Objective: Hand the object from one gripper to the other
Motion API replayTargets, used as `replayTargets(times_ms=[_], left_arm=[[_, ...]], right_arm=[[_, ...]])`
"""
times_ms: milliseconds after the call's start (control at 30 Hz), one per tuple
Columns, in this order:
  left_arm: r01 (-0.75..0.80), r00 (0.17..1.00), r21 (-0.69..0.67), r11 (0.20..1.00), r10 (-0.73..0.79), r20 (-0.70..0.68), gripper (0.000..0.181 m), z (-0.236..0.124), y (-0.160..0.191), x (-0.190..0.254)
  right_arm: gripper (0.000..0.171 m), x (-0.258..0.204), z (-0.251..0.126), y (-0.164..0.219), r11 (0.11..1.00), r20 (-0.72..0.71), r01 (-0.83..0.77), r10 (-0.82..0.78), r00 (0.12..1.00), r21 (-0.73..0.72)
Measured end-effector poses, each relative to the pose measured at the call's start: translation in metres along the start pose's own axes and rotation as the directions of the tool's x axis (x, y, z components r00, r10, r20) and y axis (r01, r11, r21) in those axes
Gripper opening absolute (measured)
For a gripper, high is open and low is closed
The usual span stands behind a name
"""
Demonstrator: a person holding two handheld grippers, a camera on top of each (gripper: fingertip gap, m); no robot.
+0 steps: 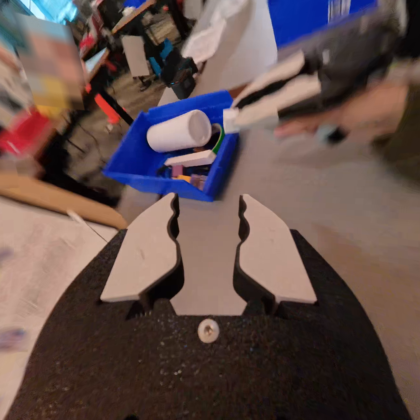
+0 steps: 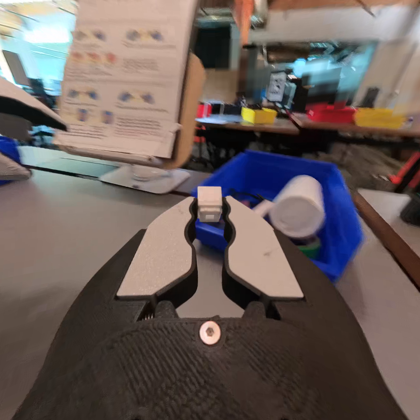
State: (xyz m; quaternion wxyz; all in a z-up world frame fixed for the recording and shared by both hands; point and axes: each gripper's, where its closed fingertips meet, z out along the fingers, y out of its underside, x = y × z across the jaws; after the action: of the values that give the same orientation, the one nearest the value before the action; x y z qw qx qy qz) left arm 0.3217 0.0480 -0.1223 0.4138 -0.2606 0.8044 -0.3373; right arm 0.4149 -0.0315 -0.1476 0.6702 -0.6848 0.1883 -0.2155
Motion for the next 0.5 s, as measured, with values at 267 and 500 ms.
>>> replayTargets(times_ms=[267, 500], left_arm=[[-0.788, 0.597, -0.101, 0.607, 0.714, -0.366, 0.051, 0.123, -0.015, -0.045], [-0.891, 0.374, -0.084, 0.446, 0.616, -0.694, 0.055, 0.209, 0.027, -0.057]], right_arm=[[0.02, 0.074, -0.025, 0.018, 0.999, -0.032, 0.038, -0.038, 0.999, -0.018], [0.02, 0.08, -0.028, 0.032, 0.999, 0.02, -0.011, 0.011, 1.0, -0.032]])
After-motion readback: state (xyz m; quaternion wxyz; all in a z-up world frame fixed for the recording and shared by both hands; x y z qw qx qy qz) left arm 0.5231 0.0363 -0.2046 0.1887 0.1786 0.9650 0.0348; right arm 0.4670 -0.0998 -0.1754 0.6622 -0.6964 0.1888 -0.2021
